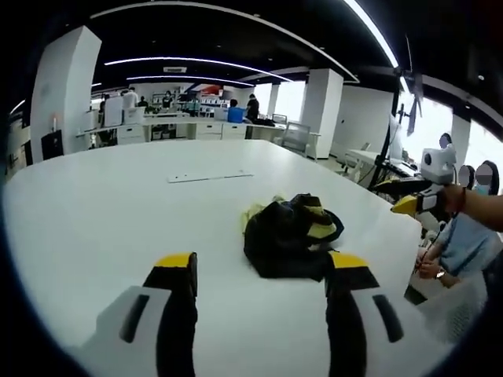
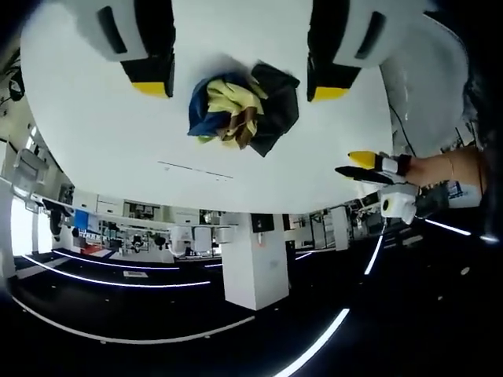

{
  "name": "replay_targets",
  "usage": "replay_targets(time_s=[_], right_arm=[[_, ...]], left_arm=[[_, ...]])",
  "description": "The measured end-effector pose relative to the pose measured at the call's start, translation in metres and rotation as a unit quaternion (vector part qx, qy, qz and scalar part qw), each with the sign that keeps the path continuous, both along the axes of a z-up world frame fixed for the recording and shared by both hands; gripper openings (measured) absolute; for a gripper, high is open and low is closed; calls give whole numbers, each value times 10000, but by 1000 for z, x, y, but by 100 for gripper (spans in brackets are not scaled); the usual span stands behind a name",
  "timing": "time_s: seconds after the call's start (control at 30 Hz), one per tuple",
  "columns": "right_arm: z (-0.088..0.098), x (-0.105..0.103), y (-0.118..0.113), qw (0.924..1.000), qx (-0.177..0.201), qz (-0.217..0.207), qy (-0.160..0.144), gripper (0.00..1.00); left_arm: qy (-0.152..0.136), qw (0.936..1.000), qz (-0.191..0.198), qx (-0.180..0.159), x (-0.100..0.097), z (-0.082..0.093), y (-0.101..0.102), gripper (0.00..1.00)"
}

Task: Fold the garment on the visible template until the final outline fits inside the template.

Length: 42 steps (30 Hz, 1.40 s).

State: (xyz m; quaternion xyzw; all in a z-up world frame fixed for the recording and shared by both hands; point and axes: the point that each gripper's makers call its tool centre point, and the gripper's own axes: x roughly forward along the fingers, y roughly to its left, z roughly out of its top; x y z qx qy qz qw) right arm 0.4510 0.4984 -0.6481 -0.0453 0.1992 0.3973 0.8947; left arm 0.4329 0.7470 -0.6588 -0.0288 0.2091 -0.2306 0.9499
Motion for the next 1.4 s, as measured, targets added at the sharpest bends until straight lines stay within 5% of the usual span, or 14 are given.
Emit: replay_targets(time_s=[0.17, 0.67, 1.4], right_arm=[[-10, 21, 6, 9997, -132, 183, 81, 53], [-27, 77, 30, 9980, -188, 554, 236, 40], [-65, 108, 48, 9953, -440, 730, 466, 29]], left_arm=[[-16, 9999, -92, -132, 18, -7, -11, 54], [100, 9992, -364, -129, 66, -26, -34, 43], [463, 9965, -702, -25, 101, -66, -61, 28]])
